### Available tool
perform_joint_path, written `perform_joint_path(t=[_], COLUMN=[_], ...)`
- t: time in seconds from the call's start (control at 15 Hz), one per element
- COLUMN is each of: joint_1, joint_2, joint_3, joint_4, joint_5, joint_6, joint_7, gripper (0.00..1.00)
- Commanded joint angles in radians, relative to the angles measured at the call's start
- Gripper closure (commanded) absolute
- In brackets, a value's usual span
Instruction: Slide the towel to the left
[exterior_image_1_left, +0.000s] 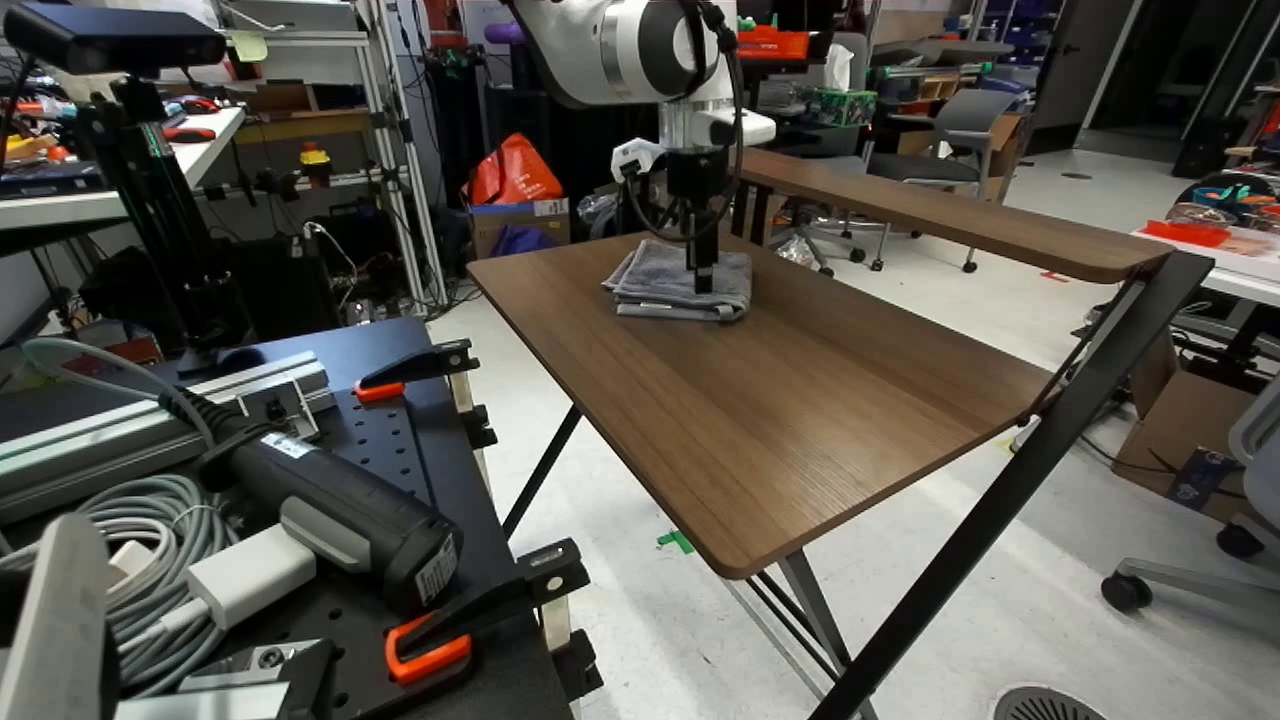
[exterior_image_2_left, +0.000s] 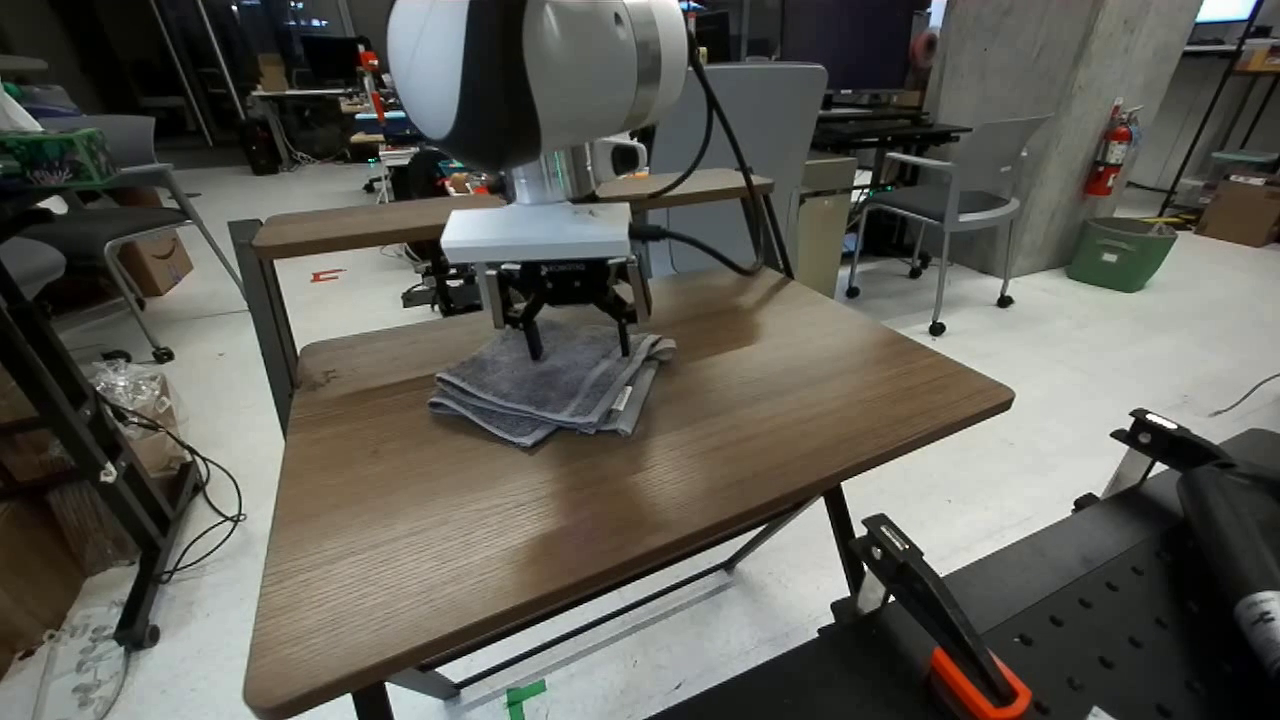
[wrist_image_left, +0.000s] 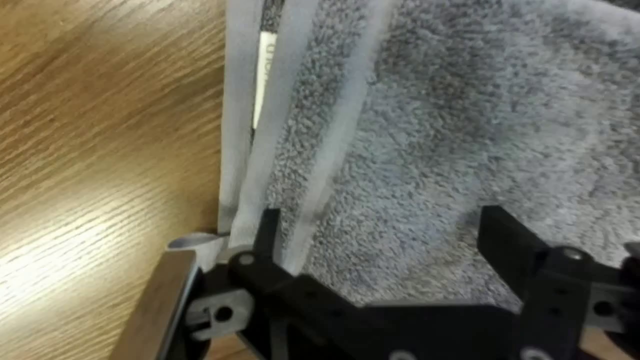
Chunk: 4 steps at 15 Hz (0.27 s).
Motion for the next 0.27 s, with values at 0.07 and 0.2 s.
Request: perform_joint_path(t=[0.07,0.2], joint_1=[-0.007,-0.007], joint_2=[-0.043,-0.073], joint_3=[0.014,0.016], joint_4=[-0.025,-0.052], joint_5=[-0.032,-0.035], joint_6=[-0.002,-0.003], joint_7=[-0.024,-0.038], gripper=[0.0,0.0])
